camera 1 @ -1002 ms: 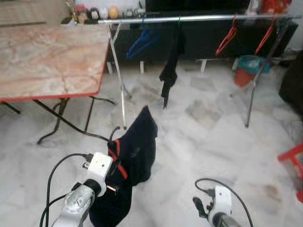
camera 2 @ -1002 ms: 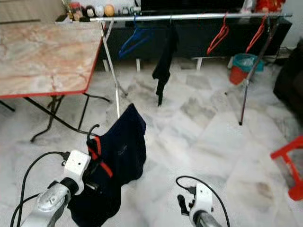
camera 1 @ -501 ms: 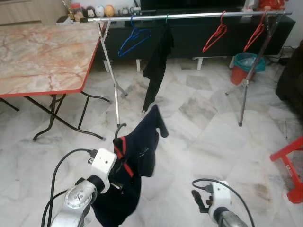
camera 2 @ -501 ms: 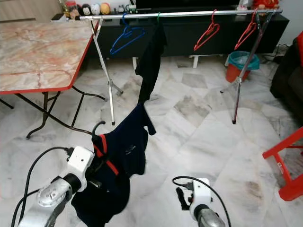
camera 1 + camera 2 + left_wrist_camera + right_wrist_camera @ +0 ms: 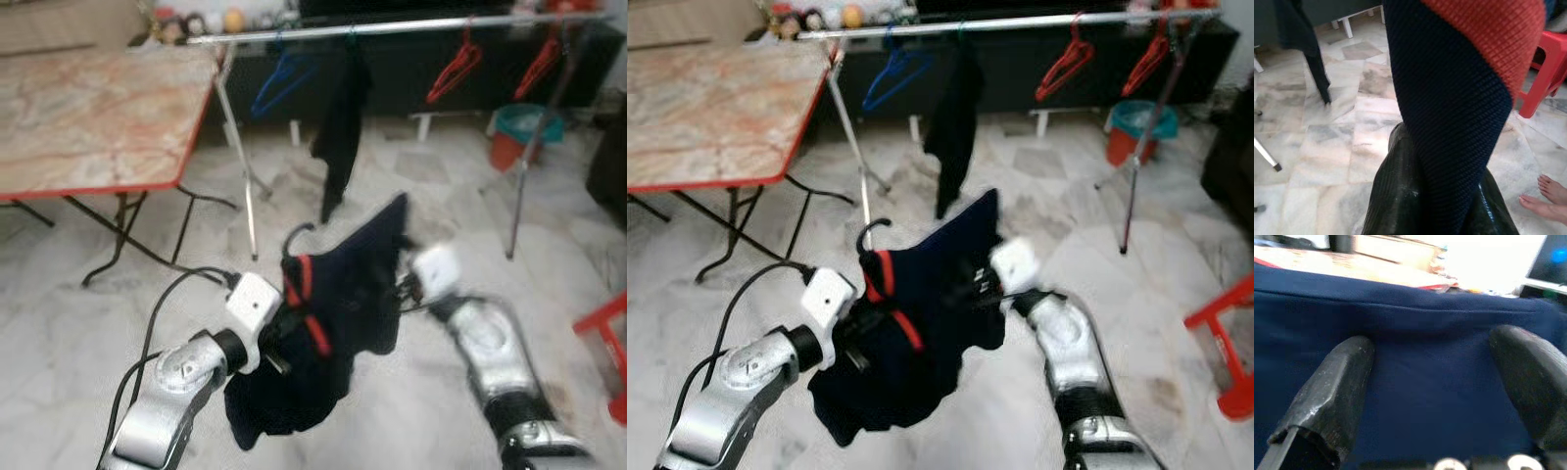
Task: Hang hanger
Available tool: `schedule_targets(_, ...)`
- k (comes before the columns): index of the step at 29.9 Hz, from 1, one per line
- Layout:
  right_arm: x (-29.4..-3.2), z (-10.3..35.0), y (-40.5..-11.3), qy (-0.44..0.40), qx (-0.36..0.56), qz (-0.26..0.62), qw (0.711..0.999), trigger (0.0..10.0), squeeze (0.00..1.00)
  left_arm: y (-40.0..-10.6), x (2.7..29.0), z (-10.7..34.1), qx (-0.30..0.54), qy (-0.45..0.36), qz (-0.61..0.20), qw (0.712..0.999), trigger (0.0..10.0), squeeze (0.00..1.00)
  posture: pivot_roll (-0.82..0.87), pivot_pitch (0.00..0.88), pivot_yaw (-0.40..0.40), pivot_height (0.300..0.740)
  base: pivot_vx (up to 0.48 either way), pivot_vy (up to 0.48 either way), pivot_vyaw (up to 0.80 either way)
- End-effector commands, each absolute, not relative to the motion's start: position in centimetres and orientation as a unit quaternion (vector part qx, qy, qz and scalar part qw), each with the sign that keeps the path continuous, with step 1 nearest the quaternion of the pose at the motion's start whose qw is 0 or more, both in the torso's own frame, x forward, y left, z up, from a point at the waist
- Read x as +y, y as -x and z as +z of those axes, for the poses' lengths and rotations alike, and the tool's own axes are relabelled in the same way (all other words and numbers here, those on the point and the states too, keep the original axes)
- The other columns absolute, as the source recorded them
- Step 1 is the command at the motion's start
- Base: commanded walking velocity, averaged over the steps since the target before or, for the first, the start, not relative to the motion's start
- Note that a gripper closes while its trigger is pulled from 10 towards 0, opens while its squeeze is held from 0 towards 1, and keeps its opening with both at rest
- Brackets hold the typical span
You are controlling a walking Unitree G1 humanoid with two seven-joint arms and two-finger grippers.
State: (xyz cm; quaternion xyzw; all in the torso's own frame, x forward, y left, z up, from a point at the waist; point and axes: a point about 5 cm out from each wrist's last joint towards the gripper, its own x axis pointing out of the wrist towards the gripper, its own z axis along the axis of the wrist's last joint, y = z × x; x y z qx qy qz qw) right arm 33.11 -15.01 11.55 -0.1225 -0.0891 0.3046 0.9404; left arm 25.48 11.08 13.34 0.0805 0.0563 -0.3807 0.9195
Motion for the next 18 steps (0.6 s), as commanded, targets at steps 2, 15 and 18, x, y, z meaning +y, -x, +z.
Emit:
schedule_targets(2,-14.0,11.5,-32.5,0.116,-0.076,0.369,0.919,10.0,0.00,-25.6,10.9,14.3,0.046,-0.080,-0.388,0.917,10.0,0.00,0.02,0.051,0.034,0.740,0.000,0.000,0.00)
schedule_targets(15,-14.3,10.1,-27.8,0.153,0.039,0.526,0.836,10.0,0.00,-27.1,11.5,14.3,0.055,-0.091,-0.342,0.934,10.0,0.00,0.01,0.052,0.033,0.740,0.000,0.000,0.00)
schedule_targets(18,-14.7,8.6,-27.6,0.164,0.064,0.506,0.844,10.0,0.00,-27.4,11.2,14.8,0.049,-0.086,-0.348,0.932,10.0,0.00,0.01,0.051,0.033,0.740,0.000,0.000,0.00)
